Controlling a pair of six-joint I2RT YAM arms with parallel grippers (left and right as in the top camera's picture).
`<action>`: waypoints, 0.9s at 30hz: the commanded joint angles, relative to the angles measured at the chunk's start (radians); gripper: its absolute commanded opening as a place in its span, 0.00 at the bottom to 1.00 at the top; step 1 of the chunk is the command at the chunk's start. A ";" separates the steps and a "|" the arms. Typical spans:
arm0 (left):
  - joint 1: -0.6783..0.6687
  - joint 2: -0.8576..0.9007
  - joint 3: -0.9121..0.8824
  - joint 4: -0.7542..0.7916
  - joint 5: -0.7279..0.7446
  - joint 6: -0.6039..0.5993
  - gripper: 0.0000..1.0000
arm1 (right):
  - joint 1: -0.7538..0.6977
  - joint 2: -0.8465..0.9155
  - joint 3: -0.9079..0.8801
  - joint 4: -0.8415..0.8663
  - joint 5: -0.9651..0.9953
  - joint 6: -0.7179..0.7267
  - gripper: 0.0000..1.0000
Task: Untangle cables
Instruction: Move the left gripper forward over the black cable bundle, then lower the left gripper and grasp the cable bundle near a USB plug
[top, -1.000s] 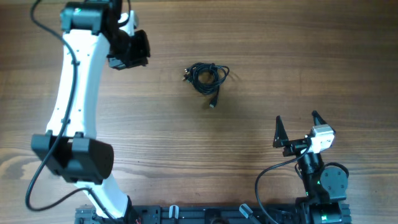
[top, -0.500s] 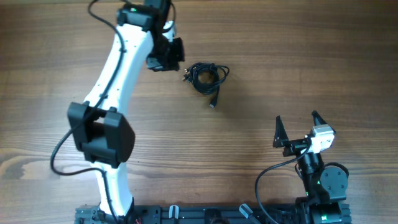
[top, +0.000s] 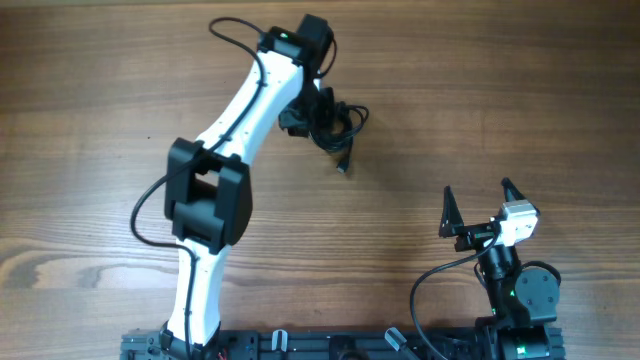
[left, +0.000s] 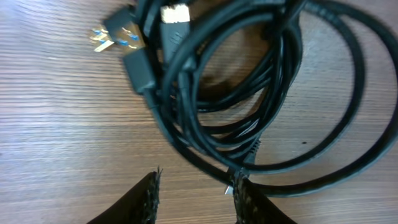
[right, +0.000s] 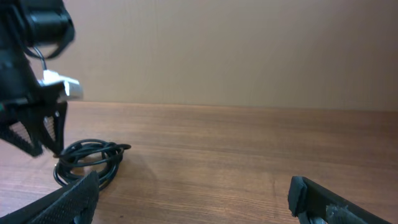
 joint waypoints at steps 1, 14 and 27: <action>-0.027 0.029 -0.033 0.018 -0.015 -0.017 0.45 | 0.002 -0.011 -0.001 0.002 0.002 -0.013 1.00; -0.025 0.030 -0.180 0.077 -0.328 -0.013 0.21 | 0.002 -0.011 -0.001 0.002 0.002 -0.013 1.00; 0.091 0.030 -0.179 0.013 -0.451 -0.012 0.27 | 0.002 -0.011 -0.001 0.002 0.002 -0.013 1.00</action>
